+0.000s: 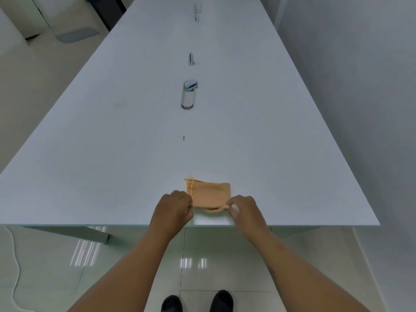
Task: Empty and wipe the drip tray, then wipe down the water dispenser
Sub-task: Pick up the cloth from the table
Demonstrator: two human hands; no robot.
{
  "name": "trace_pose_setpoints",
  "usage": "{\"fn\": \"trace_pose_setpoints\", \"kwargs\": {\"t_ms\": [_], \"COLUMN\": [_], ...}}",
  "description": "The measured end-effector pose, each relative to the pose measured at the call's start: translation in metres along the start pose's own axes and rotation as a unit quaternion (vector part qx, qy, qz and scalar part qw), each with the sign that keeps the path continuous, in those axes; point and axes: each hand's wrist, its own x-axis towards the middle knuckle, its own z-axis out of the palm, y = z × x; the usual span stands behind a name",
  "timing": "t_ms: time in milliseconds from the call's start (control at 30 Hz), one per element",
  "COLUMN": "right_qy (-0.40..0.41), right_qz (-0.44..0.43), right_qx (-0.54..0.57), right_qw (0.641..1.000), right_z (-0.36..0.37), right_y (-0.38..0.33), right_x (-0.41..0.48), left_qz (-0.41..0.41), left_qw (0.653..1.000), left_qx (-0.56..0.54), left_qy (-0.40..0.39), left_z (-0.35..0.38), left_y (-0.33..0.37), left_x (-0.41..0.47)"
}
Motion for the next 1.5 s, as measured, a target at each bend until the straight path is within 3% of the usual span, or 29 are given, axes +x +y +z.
{"fn": "trace_pose_setpoints", "kwargs": {"t_ms": [100, 233, 400, 567, 900, 1067, 1333, 1500], "right_qy": [0.024, 0.052, 0.138, 0.249, 0.432, 0.528, 0.637, 0.678], "right_qz": [0.037, 0.064, 0.108, 0.140, 0.262, 0.282, 0.329, 0.353], "right_qx": [0.139, 0.282, 0.391, 0.408, 0.401, 0.441, 0.416, 0.395], "right_qw": [0.989, 0.956, 0.904, 0.867, 0.764, 0.669, 0.559, 0.509], "right_z": [-0.033, -0.081, -0.124, -0.149, -0.132, -0.113, -0.076, -0.046], "right_y": [-0.018, -0.051, -0.064, -0.055, -0.007, 0.000, 0.013, 0.011], "right_x": [0.002, -0.002, -0.033, -0.085, -0.258, -0.363, -0.580, -0.743], "left_qz": [-0.110, -0.143, -0.105, -0.037, 0.077, 0.136, 0.283, 0.338], "left_qw": [0.982, 0.937, 0.893, 0.857, 0.812, 0.813, 0.769, 0.730], "left_qx": [-0.156, -0.316, -0.437, -0.506, -0.522, -0.486, -0.428, -0.404], "left_qy": [0.003, 0.030, -0.012, -0.092, -0.249, -0.292, -0.382, -0.435], "left_z": [-0.035, -0.082, -0.118, -0.127, -0.091, -0.080, -0.076, -0.065], "left_y": [0.003, 0.018, 0.044, 0.087, 0.212, 0.299, 0.449, 0.522], "left_x": [0.021, 0.057, 0.081, 0.087, 0.015, -0.048, -0.208, -0.346]}}
